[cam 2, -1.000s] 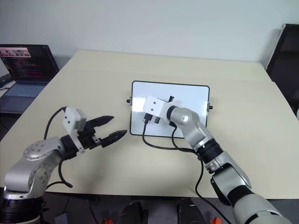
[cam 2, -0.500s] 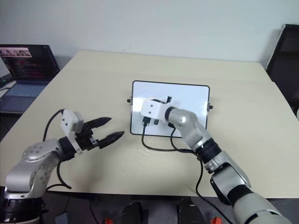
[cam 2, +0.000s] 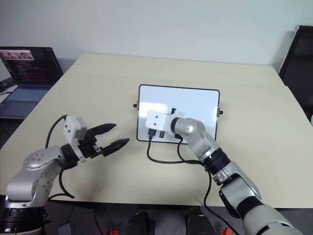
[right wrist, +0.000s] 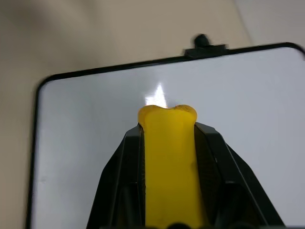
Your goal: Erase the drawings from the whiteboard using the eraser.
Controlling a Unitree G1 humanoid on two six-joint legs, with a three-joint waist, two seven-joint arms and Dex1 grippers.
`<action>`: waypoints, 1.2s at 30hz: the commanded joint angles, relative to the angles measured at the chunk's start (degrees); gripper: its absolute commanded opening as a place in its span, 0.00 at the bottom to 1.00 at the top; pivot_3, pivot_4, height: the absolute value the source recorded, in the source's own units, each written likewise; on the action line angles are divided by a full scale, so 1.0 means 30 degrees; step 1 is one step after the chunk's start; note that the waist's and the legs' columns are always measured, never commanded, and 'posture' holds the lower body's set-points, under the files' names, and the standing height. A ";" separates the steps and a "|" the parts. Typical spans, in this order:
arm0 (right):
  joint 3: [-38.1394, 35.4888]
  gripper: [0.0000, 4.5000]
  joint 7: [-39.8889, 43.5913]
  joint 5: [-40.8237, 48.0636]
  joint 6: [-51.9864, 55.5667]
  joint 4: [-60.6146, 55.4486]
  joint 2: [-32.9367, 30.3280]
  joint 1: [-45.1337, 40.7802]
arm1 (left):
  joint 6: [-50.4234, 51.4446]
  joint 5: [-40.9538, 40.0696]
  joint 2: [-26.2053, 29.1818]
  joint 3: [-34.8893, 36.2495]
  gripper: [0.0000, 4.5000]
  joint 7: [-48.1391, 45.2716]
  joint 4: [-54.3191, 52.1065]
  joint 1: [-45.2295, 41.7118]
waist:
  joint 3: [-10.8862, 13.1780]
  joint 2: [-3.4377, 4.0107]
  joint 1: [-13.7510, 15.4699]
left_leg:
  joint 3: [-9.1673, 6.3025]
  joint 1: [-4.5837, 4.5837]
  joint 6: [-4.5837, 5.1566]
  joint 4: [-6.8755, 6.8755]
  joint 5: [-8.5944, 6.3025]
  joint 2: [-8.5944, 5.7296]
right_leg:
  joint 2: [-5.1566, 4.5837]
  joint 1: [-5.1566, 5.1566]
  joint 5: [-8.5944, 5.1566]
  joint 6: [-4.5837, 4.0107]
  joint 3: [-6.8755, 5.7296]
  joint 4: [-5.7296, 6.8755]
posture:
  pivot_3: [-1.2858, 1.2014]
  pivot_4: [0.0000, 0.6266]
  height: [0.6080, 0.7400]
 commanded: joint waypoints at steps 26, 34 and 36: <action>-0.1128 0.24 0.0074 0.0441 0.1452 -0.1131 -0.1130 0.0900 | -0.1269 -0.0078 0.0091 -0.0079 1.00 -0.1298 0.0551 -0.1118 | -0.0011 -0.0016 0.0015 | 0.0004 0.0014 0.0016 -0.0012 0.0013 -0.0011 | -0.0015 0.0004 0.0002 -0.0008 0.0002 -0.0005 | 0.52 0.24 1.00; -0.5173 0.24 -0.0317 0.4094 0.5439 -0.8528 0.0309 0.3431 | -0.0940 -0.0079 -0.0042 -0.1718 1.00 -0.1861 -0.0396 -0.3350 | 0.0012 0.0011 0.0112 | -0.0004 -0.0073 0.0008 -0.0094 0.0005 0.0001 | 0.0000 0.0020 0.0011 0.0053 -0.0021 -0.0005 | 0.52 0.24 1.00; -0.6213 0.24 -0.0446 0.4691 0.7256 -1.1498 0.0148 0.4795 | -0.0852 -0.0049 -0.0340 -0.2355 1.00 -0.1964 -0.0429 -0.4302 | 0.0013 0.0013 0.0167 | -0.0017 -0.0109 -0.0018 -0.0096 -0.0013 -0.0001 | 0.0000 -0.0004 0.0015 0.0067 -0.0032 -0.0007 | 0.52 0.24 1.00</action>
